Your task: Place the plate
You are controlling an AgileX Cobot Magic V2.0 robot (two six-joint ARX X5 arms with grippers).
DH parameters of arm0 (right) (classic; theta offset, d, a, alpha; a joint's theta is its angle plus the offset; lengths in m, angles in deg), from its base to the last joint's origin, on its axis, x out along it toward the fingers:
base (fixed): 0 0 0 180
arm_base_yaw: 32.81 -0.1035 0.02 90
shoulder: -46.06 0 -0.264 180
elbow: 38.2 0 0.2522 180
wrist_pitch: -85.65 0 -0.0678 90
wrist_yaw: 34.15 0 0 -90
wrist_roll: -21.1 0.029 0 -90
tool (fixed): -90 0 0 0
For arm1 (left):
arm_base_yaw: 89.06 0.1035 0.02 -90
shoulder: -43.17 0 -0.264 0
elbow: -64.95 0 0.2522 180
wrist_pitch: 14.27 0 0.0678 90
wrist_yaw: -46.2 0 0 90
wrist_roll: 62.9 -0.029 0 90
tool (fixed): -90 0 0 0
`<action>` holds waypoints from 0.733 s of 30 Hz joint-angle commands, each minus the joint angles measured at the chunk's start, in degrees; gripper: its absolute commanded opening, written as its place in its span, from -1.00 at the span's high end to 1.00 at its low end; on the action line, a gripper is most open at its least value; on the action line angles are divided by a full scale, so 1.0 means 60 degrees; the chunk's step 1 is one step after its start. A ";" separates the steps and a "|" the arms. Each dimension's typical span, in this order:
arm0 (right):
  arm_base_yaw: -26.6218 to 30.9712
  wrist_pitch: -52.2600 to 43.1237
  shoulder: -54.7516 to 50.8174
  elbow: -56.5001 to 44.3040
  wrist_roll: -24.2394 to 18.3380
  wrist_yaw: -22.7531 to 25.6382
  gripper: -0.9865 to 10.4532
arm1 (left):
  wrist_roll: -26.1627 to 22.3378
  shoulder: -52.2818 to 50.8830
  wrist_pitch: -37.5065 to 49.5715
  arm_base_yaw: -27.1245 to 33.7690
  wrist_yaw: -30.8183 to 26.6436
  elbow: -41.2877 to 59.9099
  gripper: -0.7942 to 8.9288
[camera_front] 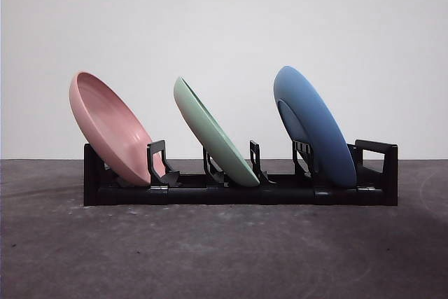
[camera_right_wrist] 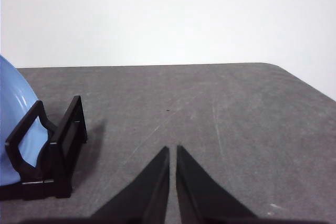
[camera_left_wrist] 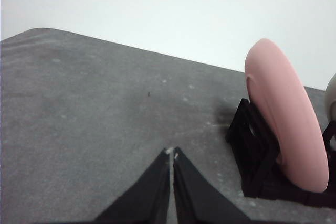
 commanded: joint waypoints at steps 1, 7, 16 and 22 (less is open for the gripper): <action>-0.0007 -0.0117 0.0004 -0.0036 0.0448 -0.0004 0.79 | 0.0055 0.0011 0.0259 0.0000 0.0025 0.0175 0.82; -0.0011 -0.0637 0.0004 -0.0036 0.1563 -0.0517 0.79 | 0.0801 0.0011 0.1650 -0.0007 0.0029 0.0175 0.82; -0.0007 0.0277 0.0178 0.0277 0.3177 -0.1803 0.80 | 0.2590 0.0142 0.0375 -0.0011 0.0579 -0.0783 0.81; -0.0011 0.1807 0.1264 0.1541 0.3268 -0.2626 0.80 | 0.1504 0.1264 -0.1213 -0.0011 0.0798 -0.2473 0.81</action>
